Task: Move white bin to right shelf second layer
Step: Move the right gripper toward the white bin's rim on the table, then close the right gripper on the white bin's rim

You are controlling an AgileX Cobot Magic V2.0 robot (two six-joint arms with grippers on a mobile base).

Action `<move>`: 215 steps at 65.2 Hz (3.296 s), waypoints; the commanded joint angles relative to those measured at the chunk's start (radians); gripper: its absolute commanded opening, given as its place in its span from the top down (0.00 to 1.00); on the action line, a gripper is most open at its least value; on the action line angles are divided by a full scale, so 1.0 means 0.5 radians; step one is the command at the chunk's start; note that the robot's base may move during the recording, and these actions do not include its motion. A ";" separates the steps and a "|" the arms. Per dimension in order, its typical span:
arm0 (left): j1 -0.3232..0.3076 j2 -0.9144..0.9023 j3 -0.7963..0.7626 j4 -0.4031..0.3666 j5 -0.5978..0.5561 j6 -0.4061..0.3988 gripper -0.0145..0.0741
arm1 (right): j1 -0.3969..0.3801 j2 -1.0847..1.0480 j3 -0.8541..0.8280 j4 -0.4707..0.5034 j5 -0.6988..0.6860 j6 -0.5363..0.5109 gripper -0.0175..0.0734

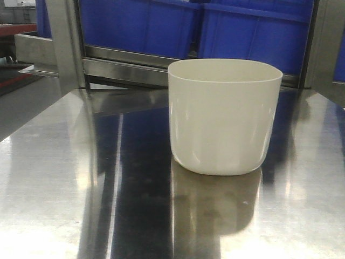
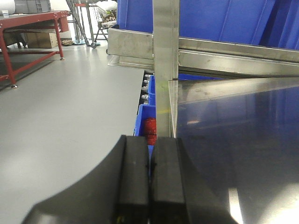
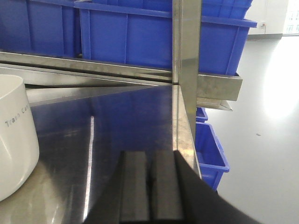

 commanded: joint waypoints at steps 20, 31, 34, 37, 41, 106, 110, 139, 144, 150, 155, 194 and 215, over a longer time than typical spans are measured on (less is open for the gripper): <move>0.005 -0.036 0.074 0.000 -0.174 -0.006 0.74 | 0.001 -0.040 -0.034 -0.019 -0.181 -0.015 0.76; 0.005 -0.036 0.074 0.000 -0.174 -0.006 0.74 | 0.001 -0.040 -0.034 -0.019 -0.181 -0.015 0.76; 0.005 -0.036 0.074 0.000 -0.174 -0.006 0.74 | 0.001 -0.040 -0.034 -0.019 -0.181 -0.015 0.76; 0.005 -0.036 0.074 0.000 -0.174 -0.006 0.74 | 0.001 -0.040 -0.034 -0.019 -0.181 -0.015 0.76; 0.005 -0.036 0.074 0.000 -0.174 -0.006 0.74 | 0.001 -0.040 -0.034 -0.019 -0.181 -0.015 0.76; 0.005 -0.036 0.074 0.000 -0.174 -0.006 0.74 | 0.001 0.111 -0.362 -0.015 0.085 -0.015 0.76; 0.005 -0.036 0.074 0.000 -0.174 -0.006 0.74 | 0.001 0.220 -0.464 -0.015 0.177 -0.015 0.76; 0.005 -0.036 0.074 0.000 -0.174 -0.006 0.74 | 0.226 1.253 -1.121 -0.338 0.932 0.700 0.58; 0.005 -0.036 0.074 0.000 -0.174 -0.006 0.74 | 0.404 1.426 -1.228 -0.540 1.020 0.960 0.45; 0.005 -0.036 0.074 0.000 -0.174 -0.006 0.74 | 0.637 1.598 -1.384 -0.695 1.125 1.099 0.38; 0.005 -0.036 0.074 0.000 -0.174 -0.006 0.74 | 0.814 1.777 -1.558 -0.726 1.224 1.101 0.38; 0.005 -0.036 0.074 0.000 -0.174 -0.006 0.74 | 1.161 2.966 -3.010 -0.466 2.291 1.204 0.38; 0.005 -0.036 0.074 0.000 -0.174 -0.006 0.74 | 1.139 3.065 -3.033 -0.471 2.128 1.204 0.38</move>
